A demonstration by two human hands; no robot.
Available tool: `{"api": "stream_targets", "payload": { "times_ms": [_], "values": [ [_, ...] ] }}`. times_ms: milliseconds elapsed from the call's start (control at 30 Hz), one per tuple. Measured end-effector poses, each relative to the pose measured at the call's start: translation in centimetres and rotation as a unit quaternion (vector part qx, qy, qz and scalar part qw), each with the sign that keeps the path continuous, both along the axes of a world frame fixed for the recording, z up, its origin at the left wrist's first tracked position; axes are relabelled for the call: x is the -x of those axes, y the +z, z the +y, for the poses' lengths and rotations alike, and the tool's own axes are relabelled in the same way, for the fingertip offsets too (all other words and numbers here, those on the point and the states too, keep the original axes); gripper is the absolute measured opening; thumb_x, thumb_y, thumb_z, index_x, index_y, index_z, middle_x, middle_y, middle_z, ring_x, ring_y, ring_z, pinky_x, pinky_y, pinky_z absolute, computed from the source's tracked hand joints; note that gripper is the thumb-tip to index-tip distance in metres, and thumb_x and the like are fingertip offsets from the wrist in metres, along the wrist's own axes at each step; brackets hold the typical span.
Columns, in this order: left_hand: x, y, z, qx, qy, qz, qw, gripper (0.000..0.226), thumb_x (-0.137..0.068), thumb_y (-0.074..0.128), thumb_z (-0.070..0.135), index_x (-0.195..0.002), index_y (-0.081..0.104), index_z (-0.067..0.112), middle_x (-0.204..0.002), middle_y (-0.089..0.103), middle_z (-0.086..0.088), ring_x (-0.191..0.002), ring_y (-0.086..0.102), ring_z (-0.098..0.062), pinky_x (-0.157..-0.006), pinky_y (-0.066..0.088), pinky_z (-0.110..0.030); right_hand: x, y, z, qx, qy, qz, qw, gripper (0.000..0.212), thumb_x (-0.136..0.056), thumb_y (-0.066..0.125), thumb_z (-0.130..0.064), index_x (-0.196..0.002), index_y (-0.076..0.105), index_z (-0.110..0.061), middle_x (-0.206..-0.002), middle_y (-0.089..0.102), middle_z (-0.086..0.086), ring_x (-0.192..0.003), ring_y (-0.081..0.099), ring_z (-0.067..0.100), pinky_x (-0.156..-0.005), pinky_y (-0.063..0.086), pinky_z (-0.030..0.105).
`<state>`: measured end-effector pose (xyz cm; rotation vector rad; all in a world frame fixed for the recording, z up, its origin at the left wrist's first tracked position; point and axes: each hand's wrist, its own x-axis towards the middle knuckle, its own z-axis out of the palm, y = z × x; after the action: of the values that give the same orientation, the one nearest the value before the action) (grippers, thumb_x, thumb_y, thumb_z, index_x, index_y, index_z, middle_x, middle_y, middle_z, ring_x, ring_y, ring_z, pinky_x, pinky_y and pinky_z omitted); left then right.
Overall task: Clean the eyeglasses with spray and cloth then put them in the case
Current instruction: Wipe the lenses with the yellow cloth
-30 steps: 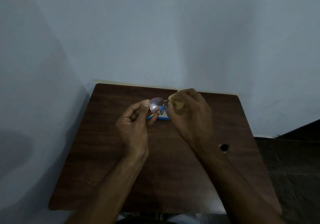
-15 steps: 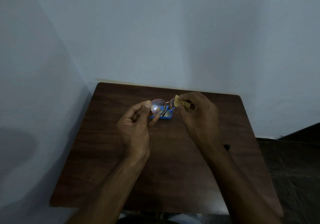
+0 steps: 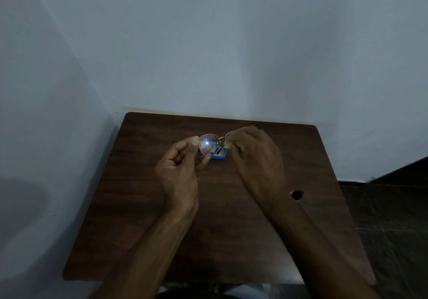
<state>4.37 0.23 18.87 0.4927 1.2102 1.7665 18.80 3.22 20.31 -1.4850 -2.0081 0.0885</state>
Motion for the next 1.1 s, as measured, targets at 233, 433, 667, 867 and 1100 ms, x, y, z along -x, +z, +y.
{"api": "stream_targets", "payload": {
  "times_ms": [233,433,667,867,1100],
  "values": [
    [-0.4,0.0,0.0,-0.003,-0.008,0.014,1.000,0.013,-0.096,0.070,0.006,-0.108,0.076,0.004,-0.101,0.080,-0.012,-0.094,0.079,-0.027,-0.071,0.064,-0.029,-0.4,1.7,0.8,-0.040,-0.014,0.021,0.999,0.004,-0.093,0.072,-0.011,-0.095,0.074,-0.014,-0.100,0.069,0.002,-0.088,0.062,0.017,-0.072,0.047,0.026],
    [-0.2,0.1,-0.3,-0.010,-0.009,-0.002,1.000,0.009,-0.096,0.070,0.007,-0.102,0.076,0.008,-0.099,0.080,-0.013,-0.091,0.079,-0.026,-0.070,0.065,-0.029,-0.5,1.2,-0.2,-0.028,-0.018,0.002,0.999,0.005,-0.089,0.073,-0.011,-0.091,0.073,-0.016,-0.099,0.067,0.001,-0.088,0.060,0.018,-0.070,0.038,0.022],
    [0.4,0.1,0.0,-0.016,0.006,0.000,1.000,0.018,-0.097,0.070,0.009,-0.111,0.074,-0.001,-0.109,0.076,-0.026,-0.103,0.076,-0.039,-0.075,0.065,-0.033,0.6,0.5,-0.8,-0.041,0.024,-0.037,0.998,0.013,-0.094,0.064,-0.014,-0.104,0.072,-0.013,-0.109,0.067,0.005,-0.093,0.060,0.020,-0.076,0.050,0.032],
    [0.6,0.1,0.2,-0.018,0.008,-0.036,0.999,0.012,-0.098,0.069,0.008,-0.107,0.075,0.003,-0.094,0.078,-0.014,-0.093,0.078,-0.030,-0.073,0.064,-0.031,-1.0,0.2,0.3,-0.076,-0.041,0.043,0.995,0.013,-0.087,0.076,-0.006,-0.097,0.070,-0.010,-0.101,0.067,0.009,-0.089,0.059,0.019,-0.075,0.052,0.035],
    [0.6,0.1,0.4,-0.016,-0.004,-0.048,0.999,0.013,-0.098,0.069,0.008,-0.108,0.074,0.001,-0.091,0.078,-0.012,-0.091,0.077,-0.028,-0.075,0.064,-0.033,-0.5,1.1,0.3,-0.075,-0.038,0.018,0.996,0.006,-0.089,0.073,-0.008,-0.093,0.071,-0.011,-0.100,0.066,0.006,-0.088,0.057,0.018,-0.071,0.047,0.030]
  ]
}}
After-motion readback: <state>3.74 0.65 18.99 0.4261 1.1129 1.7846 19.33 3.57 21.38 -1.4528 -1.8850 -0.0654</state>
